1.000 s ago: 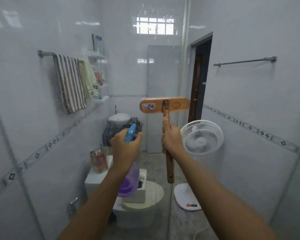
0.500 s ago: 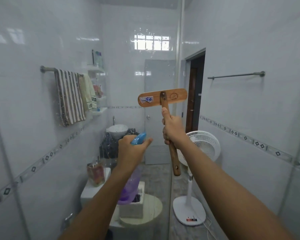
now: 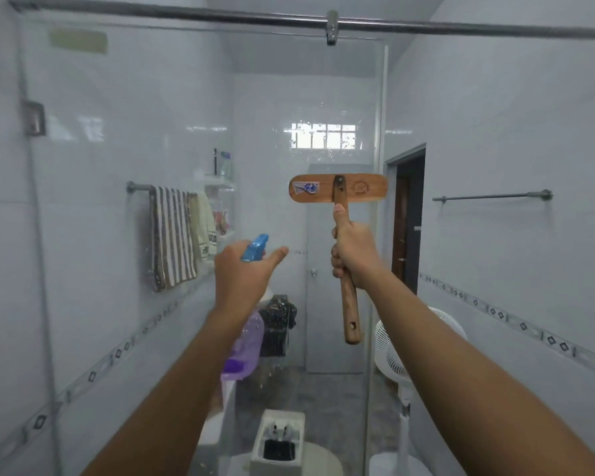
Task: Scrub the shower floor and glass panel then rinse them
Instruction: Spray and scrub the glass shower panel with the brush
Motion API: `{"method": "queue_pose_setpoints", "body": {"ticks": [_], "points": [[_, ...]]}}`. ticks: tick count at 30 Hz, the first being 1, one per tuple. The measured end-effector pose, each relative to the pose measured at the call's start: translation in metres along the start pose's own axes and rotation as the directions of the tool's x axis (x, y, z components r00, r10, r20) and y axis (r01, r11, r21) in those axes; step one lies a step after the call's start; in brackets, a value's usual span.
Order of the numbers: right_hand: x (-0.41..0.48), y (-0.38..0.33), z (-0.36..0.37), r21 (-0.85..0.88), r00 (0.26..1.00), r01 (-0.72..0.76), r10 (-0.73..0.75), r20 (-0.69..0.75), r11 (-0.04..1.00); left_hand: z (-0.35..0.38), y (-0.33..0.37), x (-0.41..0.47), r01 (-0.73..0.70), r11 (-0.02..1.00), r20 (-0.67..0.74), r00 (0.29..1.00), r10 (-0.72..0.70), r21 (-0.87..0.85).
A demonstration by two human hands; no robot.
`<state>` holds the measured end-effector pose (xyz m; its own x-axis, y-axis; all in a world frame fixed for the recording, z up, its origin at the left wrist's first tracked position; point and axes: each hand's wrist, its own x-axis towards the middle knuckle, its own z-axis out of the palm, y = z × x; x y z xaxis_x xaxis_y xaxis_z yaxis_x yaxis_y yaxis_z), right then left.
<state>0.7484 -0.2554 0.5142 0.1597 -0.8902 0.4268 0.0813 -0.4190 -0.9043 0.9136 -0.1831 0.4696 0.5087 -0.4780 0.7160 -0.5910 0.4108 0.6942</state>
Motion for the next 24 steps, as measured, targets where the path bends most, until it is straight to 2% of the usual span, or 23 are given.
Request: {"method": "queue_pose_setpoints", "body": {"ticks": [17, 22, 24], "points": [[0.012, -0.019, 0.049, -0.028, 0.997, 0.073, -0.073, 0.021, 0.997, -0.03, 0.003, 0.024, -0.011, 1.0, -0.091, 0.996, 0.012, 0.01], [-0.008, 0.049, 0.071, -0.151, 0.986, 0.161, -0.164, -0.007, 0.975, -0.039, -0.002, 0.03, -0.05, 0.998, -0.142, 0.988, 0.056, 0.042], [-0.039, 0.1, 0.083, -0.173, 0.993, 0.116, -0.116, 0.013, 0.978, -0.042, -0.004, 0.027, -0.053, 0.997, -0.15, 0.987, 0.059, 0.048]]}}
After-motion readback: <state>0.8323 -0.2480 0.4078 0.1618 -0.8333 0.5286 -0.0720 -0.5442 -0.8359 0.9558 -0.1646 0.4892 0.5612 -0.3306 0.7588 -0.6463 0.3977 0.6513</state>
